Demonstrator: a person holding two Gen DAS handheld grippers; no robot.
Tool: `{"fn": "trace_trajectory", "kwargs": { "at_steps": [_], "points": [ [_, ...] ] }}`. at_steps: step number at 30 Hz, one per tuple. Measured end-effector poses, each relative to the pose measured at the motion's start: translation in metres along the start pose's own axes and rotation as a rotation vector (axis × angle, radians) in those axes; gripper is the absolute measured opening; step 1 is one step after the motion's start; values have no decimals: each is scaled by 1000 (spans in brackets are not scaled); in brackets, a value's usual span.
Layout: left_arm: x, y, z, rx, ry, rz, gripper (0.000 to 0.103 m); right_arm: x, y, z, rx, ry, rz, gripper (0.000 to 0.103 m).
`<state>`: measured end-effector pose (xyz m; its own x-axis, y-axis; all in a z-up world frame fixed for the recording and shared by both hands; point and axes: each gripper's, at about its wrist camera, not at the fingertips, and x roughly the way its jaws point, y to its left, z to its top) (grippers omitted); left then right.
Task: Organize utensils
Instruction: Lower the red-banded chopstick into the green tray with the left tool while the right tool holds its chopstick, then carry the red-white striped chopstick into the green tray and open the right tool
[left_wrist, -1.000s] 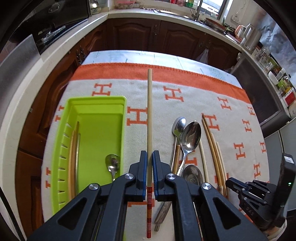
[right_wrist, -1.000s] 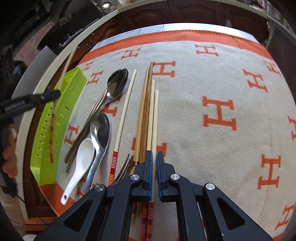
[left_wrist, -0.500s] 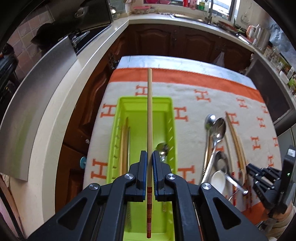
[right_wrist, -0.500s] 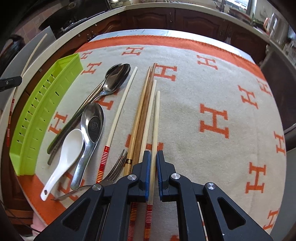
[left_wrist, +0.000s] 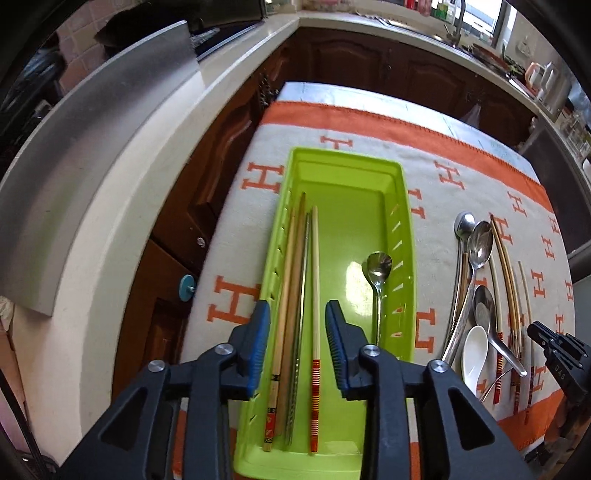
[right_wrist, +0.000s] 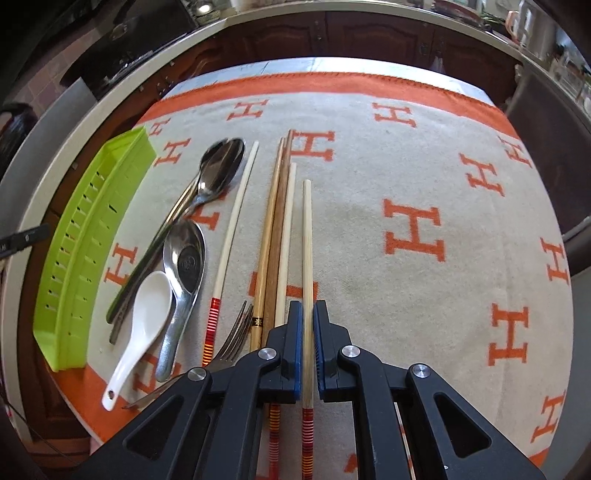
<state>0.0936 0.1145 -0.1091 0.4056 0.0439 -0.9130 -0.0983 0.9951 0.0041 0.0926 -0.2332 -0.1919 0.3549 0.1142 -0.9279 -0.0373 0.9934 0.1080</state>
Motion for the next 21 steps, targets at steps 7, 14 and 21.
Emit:
{"fn": "trace_trajectory", "kwargs": {
  "at_steps": [7, 14, 21],
  "points": [
    [-35, 7, -14, -4, -86, 30, 48, -58, 8, 9, 33, -85, 43, 5],
    [-57, 13, -31, -12, -147, 51, 67, -115, 57, 23, -13, -132, 139, 5],
    [-68, 26, -38, -41, -199, 59, 92, -134, 137, 43, -71, -103, 194, 5]
  ]
}}
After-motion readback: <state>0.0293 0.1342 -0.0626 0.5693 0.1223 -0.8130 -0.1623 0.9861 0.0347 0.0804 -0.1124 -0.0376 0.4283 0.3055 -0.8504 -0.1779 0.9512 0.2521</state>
